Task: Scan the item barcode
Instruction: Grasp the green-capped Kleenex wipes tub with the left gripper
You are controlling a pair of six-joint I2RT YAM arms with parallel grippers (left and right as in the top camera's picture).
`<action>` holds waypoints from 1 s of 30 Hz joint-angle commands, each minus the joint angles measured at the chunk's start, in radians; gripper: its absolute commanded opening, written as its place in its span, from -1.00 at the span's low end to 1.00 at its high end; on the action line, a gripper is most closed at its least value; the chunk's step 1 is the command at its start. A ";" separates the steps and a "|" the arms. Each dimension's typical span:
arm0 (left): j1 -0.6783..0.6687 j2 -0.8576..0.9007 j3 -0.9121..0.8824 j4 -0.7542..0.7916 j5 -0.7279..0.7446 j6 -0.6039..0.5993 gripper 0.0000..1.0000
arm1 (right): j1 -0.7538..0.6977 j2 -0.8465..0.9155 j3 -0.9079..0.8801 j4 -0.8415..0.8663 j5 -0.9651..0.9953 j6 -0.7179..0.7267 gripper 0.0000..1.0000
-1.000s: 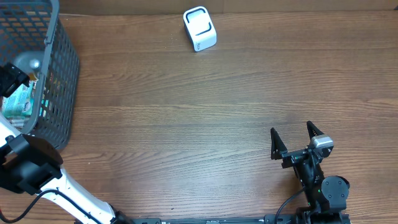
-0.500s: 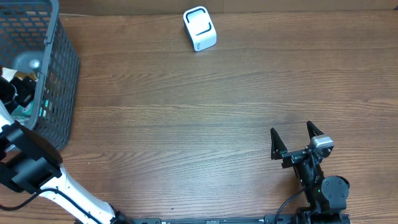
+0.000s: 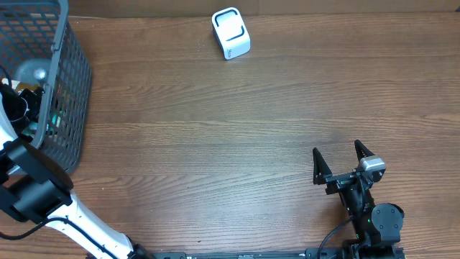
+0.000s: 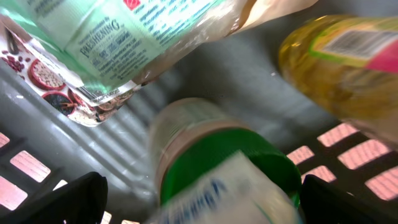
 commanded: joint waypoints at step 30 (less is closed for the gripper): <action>0.019 0.001 -0.080 -0.001 -0.137 0.000 1.00 | -0.004 -0.009 -0.011 0.005 -0.006 -0.002 1.00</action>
